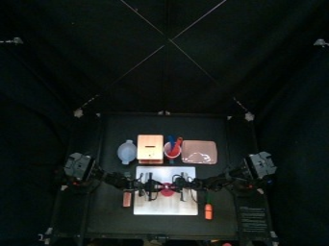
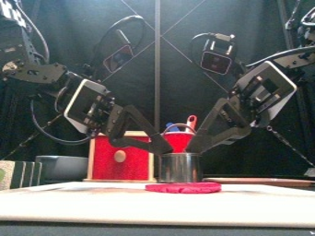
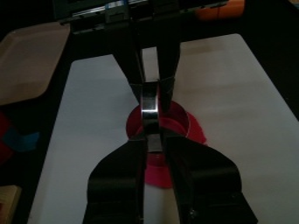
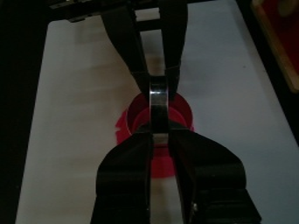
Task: Get the cutter from the drawer then cut the dough then place the extra dough in the bowl
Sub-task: Cut the dough
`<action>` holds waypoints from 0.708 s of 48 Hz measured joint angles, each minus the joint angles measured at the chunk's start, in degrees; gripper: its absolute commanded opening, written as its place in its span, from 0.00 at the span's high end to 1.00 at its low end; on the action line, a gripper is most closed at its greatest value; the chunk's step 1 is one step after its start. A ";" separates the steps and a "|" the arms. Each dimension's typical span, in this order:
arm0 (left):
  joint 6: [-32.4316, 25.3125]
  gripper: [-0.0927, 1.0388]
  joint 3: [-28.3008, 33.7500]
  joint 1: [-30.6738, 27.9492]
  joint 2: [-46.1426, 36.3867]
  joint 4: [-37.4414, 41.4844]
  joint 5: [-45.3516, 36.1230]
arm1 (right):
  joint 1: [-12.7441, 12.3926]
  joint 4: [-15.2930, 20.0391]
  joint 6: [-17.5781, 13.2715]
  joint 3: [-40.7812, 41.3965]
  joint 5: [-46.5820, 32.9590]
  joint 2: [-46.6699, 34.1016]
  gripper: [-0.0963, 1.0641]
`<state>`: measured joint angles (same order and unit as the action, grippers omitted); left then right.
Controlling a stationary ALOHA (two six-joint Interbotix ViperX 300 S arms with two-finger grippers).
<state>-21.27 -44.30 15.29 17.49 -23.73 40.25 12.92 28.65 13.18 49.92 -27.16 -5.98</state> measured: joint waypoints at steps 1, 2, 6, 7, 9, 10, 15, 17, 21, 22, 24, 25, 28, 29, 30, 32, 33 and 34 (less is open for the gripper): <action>-0.09 0.41 0.09 0.00 0.00 0.00 -0.35 | 0.09 0.00 -0.09 0.00 0.09 0.00 0.49; 0.00 0.41 0.09 -0.09 0.00 0.00 -0.70 | 0.00 0.00 -0.18 0.00 0.26 0.09 0.49; 0.09 0.41 0.09 0.00 0.00 -0.09 -1.67 | 0.09 0.18 -0.35 0.00 1.05 0.00 0.49; 0.09 0.41 0.18 0.00 0.00 -0.09 -1.76 | 0.09 0.26 -0.35 -0.09 1.23 0.09 0.49; 0.09 0.41 0.18 0.00 -0.09 -0.09 -2.20 | 0.18 0.44 -0.35 -0.18 1.93 0.00 0.49; 0.09 0.41 0.26 0.00 -0.09 -0.09 -2.46 | 0.18 0.44 -0.44 -0.18 2.55 0.00 0.49; 0.09 0.41 0.53 0.00 -0.35 -0.09 -4.31 | 0.18 0.88 -0.35 -0.53 6.33 0.00 0.49; 0.00 0.41 0.70 -0.09 -0.44 -0.09 -5.45 | 0.09 1.14 -0.35 -0.79 7.56 0.09 0.49; 0.09 0.41 0.97 -0.18 -0.53 -0.09 -7.56 | 0.18 1.58 -0.35 -1.23 9.14 -0.09 0.49; 0.09 0.41 1.05 -0.09 -0.62 -0.18 -8.09 | 0.18 1.67 -0.35 -1.41 9.58 -0.18 0.49; 0.09 0.41 1.23 -0.09 -0.62 -0.09 -9.05 | 0.35 1.76 -0.35 -1.58 10.02 -0.18 0.49; 0.09 0.41 1.32 -0.18 -0.62 -0.18 -9.58 | 0.44 1.93 -0.35 -1.67 10.28 -0.26 0.49; 0.09 0.41 1.49 -0.18 -0.70 -0.18 -10.63 | 0.62 2.46 -0.35 -1.85 10.81 -0.26 0.49; 0.09 0.41 1.49 -0.18 -0.70 -0.09 -10.90 | 0.62 2.64 -0.35 -1.85 10.99 -0.26 0.49; 0.09 0.41 1.49 -0.09 -0.70 -0.18 -11.16 | 0.70 2.90 -0.35 -1.85 11.16 -0.26 0.49; 0.18 0.41 1.58 -0.09 -0.70 -0.18 -11.43 | 0.70 3.34 -0.35 -1.76 11.34 -0.26 0.49; 0.18 0.41 1.58 -0.09 -0.53 -0.26 -11.51 | 0.70 3.60 -0.35 -1.76 11.34 -0.26 0.49; 0.18 0.41 1.58 -0.09 -0.53 -0.18 -11.60 | 0.79 3.87 -0.35 -1.67 11.34 -0.26 0.49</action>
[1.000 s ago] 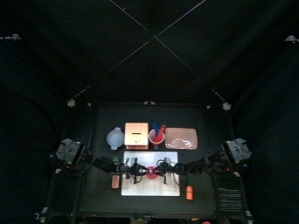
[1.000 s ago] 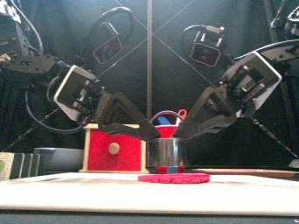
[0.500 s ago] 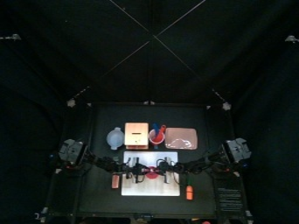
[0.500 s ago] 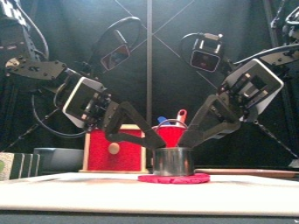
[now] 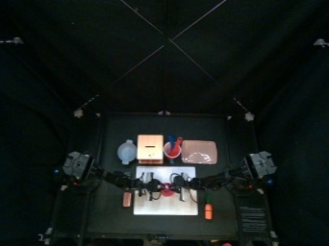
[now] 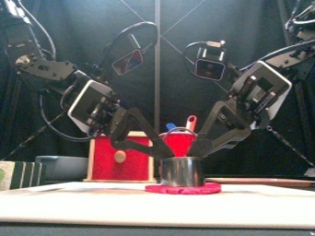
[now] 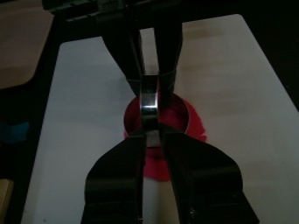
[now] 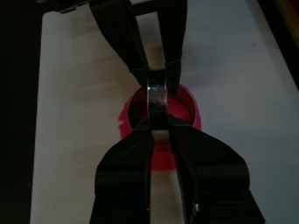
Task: Get the cutter from the drawer then cut the dough then place the extra dough in the bowl
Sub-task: Cut the dough
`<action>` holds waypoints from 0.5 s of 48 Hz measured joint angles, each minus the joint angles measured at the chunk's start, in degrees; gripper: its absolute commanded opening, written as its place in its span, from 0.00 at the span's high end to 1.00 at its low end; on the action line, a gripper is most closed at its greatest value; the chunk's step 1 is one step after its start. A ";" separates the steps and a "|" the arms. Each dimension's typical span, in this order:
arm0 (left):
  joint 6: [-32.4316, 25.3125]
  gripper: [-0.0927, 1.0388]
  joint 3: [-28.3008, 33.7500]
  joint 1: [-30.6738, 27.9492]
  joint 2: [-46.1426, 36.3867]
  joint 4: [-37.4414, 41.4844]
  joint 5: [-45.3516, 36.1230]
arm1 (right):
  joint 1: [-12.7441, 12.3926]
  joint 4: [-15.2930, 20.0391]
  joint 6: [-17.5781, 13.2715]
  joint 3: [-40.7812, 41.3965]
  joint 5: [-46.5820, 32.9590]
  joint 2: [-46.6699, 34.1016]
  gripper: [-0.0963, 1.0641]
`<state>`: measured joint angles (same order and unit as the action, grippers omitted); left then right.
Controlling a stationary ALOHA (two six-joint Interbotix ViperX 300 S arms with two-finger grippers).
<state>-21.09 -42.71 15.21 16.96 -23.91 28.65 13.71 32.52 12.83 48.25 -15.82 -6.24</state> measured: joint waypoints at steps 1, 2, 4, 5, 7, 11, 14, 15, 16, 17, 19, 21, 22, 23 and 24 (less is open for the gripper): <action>0.00 0.41 0.00 0.00 0.00 -0.09 -0.09 | 0.00 0.26 0.00 0.00 0.00 0.00 0.49; 0.00 0.41 0.00 0.09 0.09 -0.09 0.00 | 0.00 0.44 0.00 0.00 0.00 0.00 0.49; 0.00 0.41 0.09 0.09 0.26 -0.18 0.00 | 0.18 0.88 0.00 0.09 0.00 0.00 0.49; 0.00 0.41 0.09 0.18 0.35 -0.09 0.00 | 0.26 1.05 0.00 0.18 0.00 0.00 0.49; 0.09 0.41 0.09 0.09 0.35 -0.18 0.00 | 0.44 1.49 0.00 0.26 0.00 -0.09 0.49; 0.00 0.41 0.18 0.18 0.44 -0.09 -0.09 | 0.79 1.93 0.00 0.44 0.00 -0.09 0.49; 0.00 0.41 0.09 0.26 0.44 -0.09 0.00 | 0.97 2.20 0.00 0.44 0.18 -0.09 0.49; -0.09 0.41 0.18 0.26 0.44 -0.09 0.00 | 0.97 2.20 0.00 0.44 0.35 -0.09 0.49; -0.09 0.41 0.26 0.35 0.44 -0.09 0.00 | 1.05 2.37 0.00 0.44 0.62 -0.09 0.49; -0.09 0.41 0.26 0.35 0.44 -0.09 0.00 | 1.05 2.55 0.00 0.44 0.70 -0.09 0.49; 0.00 0.41 0.26 0.44 0.53 -0.09 0.00 | 1.05 2.81 0.00 0.44 1.05 -0.09 0.49; 0.00 0.41 0.26 0.53 0.44 0.09 0.00 | 1.14 2.90 0.00 0.44 1.23 -0.09 0.49; 0.00 0.41 0.35 0.53 0.44 0.26 -0.09 | 1.14 2.99 0.00 0.44 1.32 -0.09 0.49; 0.00 0.41 0.35 0.53 0.53 0.44 0.00 | 1.23 2.99 0.00 0.44 1.32 -0.09 0.49; -0.09 0.41 0.35 0.53 0.53 0.53 -0.09 | 1.14 2.99 0.00 0.44 1.32 -0.09 0.49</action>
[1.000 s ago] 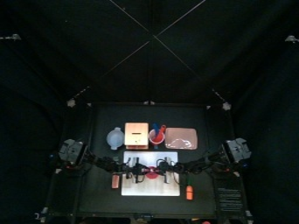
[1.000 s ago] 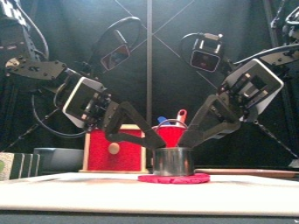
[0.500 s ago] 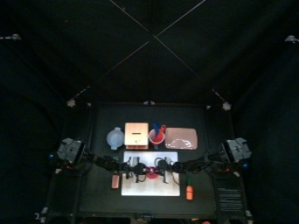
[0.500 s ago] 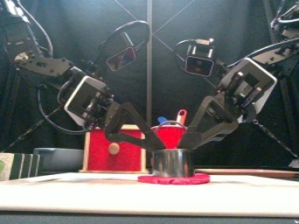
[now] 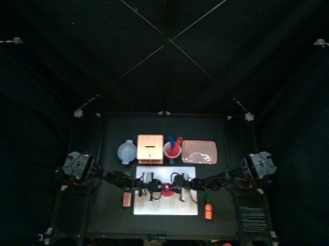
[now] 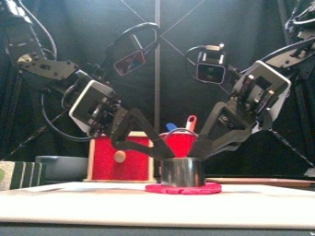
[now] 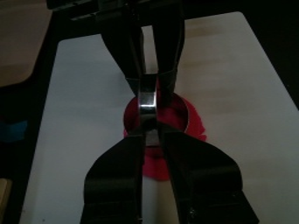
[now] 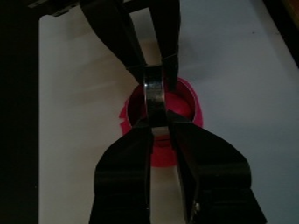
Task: Get the cutter from the drawer then cut the dough then place the extra dough in the bowl
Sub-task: Cut the dough
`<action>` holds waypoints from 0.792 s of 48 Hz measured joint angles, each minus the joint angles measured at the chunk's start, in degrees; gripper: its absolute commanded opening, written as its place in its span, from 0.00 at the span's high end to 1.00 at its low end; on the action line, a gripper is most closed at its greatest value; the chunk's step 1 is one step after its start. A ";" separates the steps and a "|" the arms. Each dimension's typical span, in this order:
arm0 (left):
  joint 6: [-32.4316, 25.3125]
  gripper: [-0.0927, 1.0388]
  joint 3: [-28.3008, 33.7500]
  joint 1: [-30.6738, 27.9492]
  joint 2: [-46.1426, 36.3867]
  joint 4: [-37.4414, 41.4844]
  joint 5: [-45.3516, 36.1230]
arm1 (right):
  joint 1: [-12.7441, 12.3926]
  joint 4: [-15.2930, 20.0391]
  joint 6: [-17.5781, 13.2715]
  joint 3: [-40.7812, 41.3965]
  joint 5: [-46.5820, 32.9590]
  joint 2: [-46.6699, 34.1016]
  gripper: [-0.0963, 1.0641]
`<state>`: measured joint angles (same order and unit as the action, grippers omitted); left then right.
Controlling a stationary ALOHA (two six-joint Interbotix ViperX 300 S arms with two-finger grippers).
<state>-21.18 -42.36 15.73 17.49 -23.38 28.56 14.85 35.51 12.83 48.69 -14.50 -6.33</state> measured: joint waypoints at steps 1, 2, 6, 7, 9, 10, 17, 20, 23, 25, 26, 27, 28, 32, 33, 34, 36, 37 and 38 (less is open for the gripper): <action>0.00 0.41 0.00 0.00 0.09 0.09 0.00 | 0.09 0.09 0.00 0.00 0.00 0.00 0.49; 0.00 0.41 -0.09 0.00 0.09 0.18 -0.09 | 0.09 0.09 0.00 0.00 0.00 0.00 0.49; 0.00 0.41 0.00 0.00 0.09 0.35 -0.79 | 0.09 0.09 0.09 0.00 0.00 -0.09 0.49; 0.00 0.41 0.09 0.00 0.18 0.35 -1.14 | 0.18 0.09 0.00 0.00 0.00 -0.09 0.49; 0.00 0.41 0.26 0.00 0.26 0.35 -1.76 | 0.09 0.09 0.00 0.09 0.00 -0.26 0.49; 0.00 0.41 0.35 0.00 0.26 0.35 -2.02 | 0.09 0.09 0.00 0.09 0.00 -0.26 0.49; 0.00 0.41 0.53 0.00 0.53 0.35 -2.20 | 0.18 0.09 0.00 0.00 0.09 -0.88 0.49; 0.00 0.41 0.53 0.00 0.70 0.35 -2.20 | 0.26 0.09 0.00 0.00 0.09 -1.14 0.49; 0.00 0.41 0.62 0.00 0.70 0.44 -2.55 | 0.26 0.09 0.09 0.00 0.35 -1.32 0.49; 0.00 0.41 0.62 0.00 0.70 0.53 -2.81 | 0.18 0.09 0.00 0.00 0.53 -1.32 0.49; 0.00 0.41 0.62 0.00 0.70 0.53 -2.99 | 0.26 0.09 0.00 0.00 0.53 -1.32 0.49; 0.09 0.41 0.70 0.00 0.70 0.62 -3.25 | 0.26 0.09 0.00 0.00 0.53 -1.41 0.49; 0.00 0.41 0.70 0.00 0.70 0.62 -3.43 | 0.26 0.09 0.00 0.00 0.62 -1.41 0.49; 0.09 0.41 0.88 0.00 0.79 0.79 -3.96 | 0.26 0.09 0.00 0.00 1.05 -1.58 0.49; 0.00 0.41 0.97 0.00 0.88 0.79 -4.04 | 0.26 0.09 0.00 0.00 1.14 -1.58 0.49; 0.00 0.41 0.97 0.00 0.88 0.79 -4.04 | 0.26 0.09 0.00 0.00 1.23 -1.67 0.49; 0.00 0.41 1.05 0.00 0.97 0.79 -4.22 | 0.26 0.09 0.00 0.09 1.49 -1.67 0.49; 0.00 0.41 1.05 0.00 1.05 0.79 -4.39 | 0.26 0.09 0.00 0.00 1.58 -1.67 0.49; 0.00 0.41 1.14 0.00 0.97 0.79 -4.66 | 0.26 0.09 0.00 0.00 1.67 -1.76 0.49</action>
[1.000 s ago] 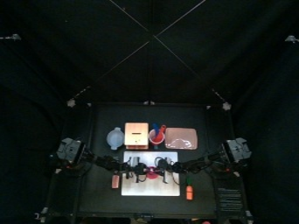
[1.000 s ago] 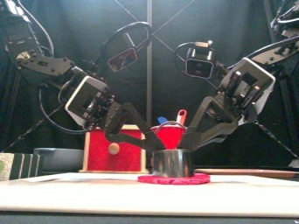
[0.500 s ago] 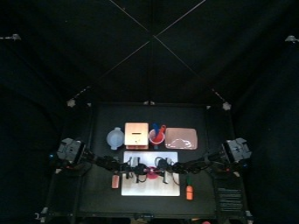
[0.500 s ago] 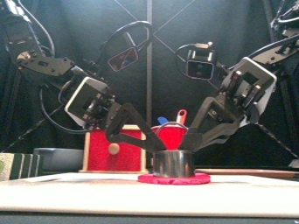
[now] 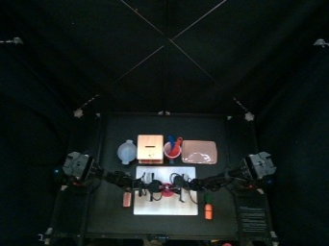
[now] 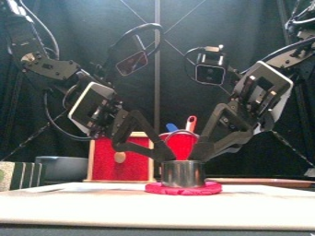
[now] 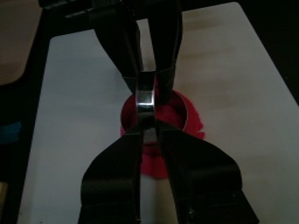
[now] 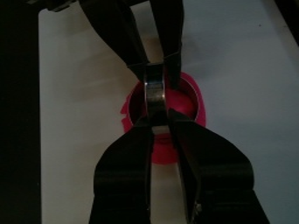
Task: Get the cutter from the drawer then cut the dough then place the extra dough in the bowl
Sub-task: Cut the dough
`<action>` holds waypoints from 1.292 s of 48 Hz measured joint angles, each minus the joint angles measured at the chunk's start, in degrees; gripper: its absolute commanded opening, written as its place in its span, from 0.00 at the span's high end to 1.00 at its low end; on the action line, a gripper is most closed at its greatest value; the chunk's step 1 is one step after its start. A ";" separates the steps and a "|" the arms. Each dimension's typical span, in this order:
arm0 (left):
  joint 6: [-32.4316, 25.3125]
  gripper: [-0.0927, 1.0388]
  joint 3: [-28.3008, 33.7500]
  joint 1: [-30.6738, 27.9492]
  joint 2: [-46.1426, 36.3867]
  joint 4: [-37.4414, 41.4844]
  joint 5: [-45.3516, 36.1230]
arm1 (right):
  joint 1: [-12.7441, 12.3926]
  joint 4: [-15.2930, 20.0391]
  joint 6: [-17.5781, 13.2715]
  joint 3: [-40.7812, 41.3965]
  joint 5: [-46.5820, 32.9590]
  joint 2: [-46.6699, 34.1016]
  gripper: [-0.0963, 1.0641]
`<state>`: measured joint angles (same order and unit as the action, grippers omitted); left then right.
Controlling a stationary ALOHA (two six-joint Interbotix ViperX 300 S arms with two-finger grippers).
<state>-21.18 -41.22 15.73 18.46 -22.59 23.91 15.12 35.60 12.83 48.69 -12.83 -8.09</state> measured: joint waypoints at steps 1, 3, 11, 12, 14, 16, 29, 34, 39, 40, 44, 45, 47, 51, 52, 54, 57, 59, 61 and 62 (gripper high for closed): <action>0.00 0.41 0.09 0.00 0.00 0.00 -0.18 | 0.00 0.00 0.00 0.00 0.00 0.09 0.49; 0.00 0.41 0.18 0.00 0.09 0.00 -0.70 | -0.09 0.00 0.00 0.00 0.00 0.09 0.49; 0.00 0.41 0.35 0.00 0.00 0.00 -1.32 | 0.00 0.00 0.00 0.00 0.09 0.00 0.49; 0.00 0.41 0.35 0.00 0.09 0.00 -1.32 | 0.00 0.00 0.00 0.00 0.09 0.00 0.49; 0.00 0.41 0.44 0.00 0.09 0.00 -1.32 | 0.00 0.00 0.09 0.00 0.09 -0.09 0.49; 0.00 0.41 0.35 0.00 0.09 0.00 -1.41 | 0.00 0.00 0.00 0.00 0.18 -0.09 0.49; 0.00 0.41 0.62 0.00 0.00 0.00 -2.64 | 0.00 0.00 0.00 0.09 0.44 -0.44 0.49; 0.00 0.41 0.70 -0.09 0.00 0.00 -3.08 | 0.00 0.00 0.00 0.00 0.35 -0.44 0.49; 0.00 0.41 0.70 0.00 0.00 0.00 -3.08 | 0.00 0.00 0.09 0.00 0.35 -0.35 0.50; 0.00 0.41 0.70 0.00 0.09 0.00 -3.08 | 0.00 0.00 0.00 0.00 0.44 -0.44 0.50; 0.00 0.41 0.88 0.00 0.09 0.00 -3.25 | 0.00 0.00 0.00 0.00 0.44 -0.44 0.50; 0.00 0.41 0.88 -0.09 0.18 0.00 -3.43 | 0.00 0.00 0.00 0.00 0.35 -0.44 0.50; 0.00 0.41 0.97 -0.09 0.09 0.00 -3.52 | 0.00 0.00 0.09 -0.09 0.44 -0.44 0.50; 0.00 0.41 1.05 0.00 0.18 0.00 -3.52 | 0.00 0.00 0.00 -0.18 0.44 -0.44 0.50; 0.00 0.41 0.97 -0.09 0.09 0.00 -3.52 | 0.00 0.00 0.00 -0.18 0.44 -0.44 0.50; 0.00 0.41 1.05 -0.09 0.18 0.00 -3.52 | 0.00 0.00 0.09 -0.18 0.44 -0.35 0.50; 0.00 0.41 1.05 -0.09 0.18 0.00 -3.52 | 0.00 0.00 0.09 -0.18 0.44 -0.35 0.50; 0.00 0.41 0.97 -0.09 0.18 0.00 -3.52 | 0.00 0.00 0.09 -0.18 0.44 -0.44 0.50; 0.00 0.41 1.05 0.00 0.09 0.00 -3.52 | 0.00 0.00 0.09 -0.26 0.44 -0.44 0.50; 0.00 0.41 1.05 -0.09 0.18 0.00 -3.52 | 0.00 0.00 0.09 -0.26 0.44 -0.44 0.50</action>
<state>-21.18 -40.17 15.64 18.63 -22.59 20.39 15.12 35.60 12.92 48.43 -12.39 -8.53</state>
